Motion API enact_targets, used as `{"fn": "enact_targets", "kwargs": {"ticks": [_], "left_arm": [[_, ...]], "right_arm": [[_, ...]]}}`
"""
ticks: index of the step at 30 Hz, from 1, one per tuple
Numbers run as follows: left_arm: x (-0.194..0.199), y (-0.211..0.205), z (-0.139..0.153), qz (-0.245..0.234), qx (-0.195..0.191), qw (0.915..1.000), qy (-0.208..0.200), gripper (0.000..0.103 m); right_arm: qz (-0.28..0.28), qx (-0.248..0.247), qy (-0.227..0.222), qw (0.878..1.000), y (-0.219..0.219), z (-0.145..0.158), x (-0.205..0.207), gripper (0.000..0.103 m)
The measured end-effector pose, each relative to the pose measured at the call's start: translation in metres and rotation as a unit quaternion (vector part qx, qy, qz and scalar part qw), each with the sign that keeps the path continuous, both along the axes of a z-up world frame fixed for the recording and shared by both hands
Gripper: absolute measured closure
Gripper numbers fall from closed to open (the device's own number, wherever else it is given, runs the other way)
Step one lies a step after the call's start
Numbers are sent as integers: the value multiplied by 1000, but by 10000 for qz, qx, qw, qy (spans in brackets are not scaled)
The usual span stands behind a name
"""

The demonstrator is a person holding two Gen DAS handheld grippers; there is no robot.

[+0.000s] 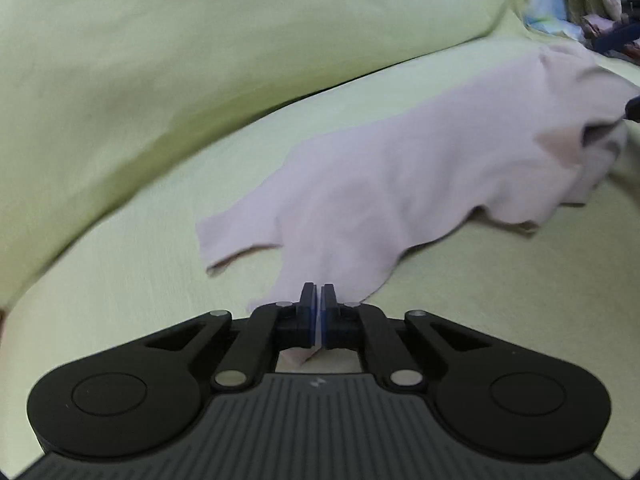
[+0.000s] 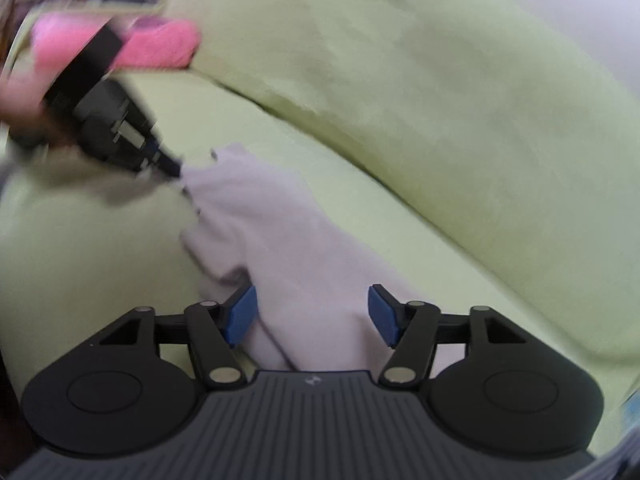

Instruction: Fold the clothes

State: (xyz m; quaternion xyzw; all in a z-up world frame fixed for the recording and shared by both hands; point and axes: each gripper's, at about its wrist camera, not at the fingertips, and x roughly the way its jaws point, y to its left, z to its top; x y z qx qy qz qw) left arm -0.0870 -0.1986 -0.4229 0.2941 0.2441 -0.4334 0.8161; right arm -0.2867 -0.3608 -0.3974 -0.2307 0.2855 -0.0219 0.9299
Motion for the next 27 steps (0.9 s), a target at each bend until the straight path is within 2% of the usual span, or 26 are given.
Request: {"fn": "enact_targets", "kwargs": {"ticks": [7,9,12,16,18,20,21,25,27], "left_arm": [[-31,-4,55,58,-137,9995,-286,103],[-36,-1,70,3,-251,9990,-381,103],[-36,0,86,-69,-520,9977,-419,103],[-31,-10,83,-317,-503,9976,-362,103],[-43,-15,76,-791,-460,9955,-249,97],[-53,-18,67,-1120,-465,9925,-139,66],[-58,-20,62,-1260,-480,9908,-61,62],[-71,-34,39,-1565,-397,9869,30,61],[-75,-45,25,-1729,-118,9848,-96,61]], "right_arm": [[-86,-917,-75,9957,12,-3,-51,43],[-298,-958,-7,9950,8,-7,-55,43],[-313,-1069,124,9937,12,-12,-52,43],[-85,-1781,444,9830,23,-32,-41,44],[-92,-1910,550,9800,21,-37,-35,44],[-102,-1879,593,9804,17,-39,-36,44],[-73,-1888,613,9801,15,-41,-36,44],[47,-2000,661,9776,8,-48,-36,49],[36,-2062,674,9762,5,-48,-34,51]]}}
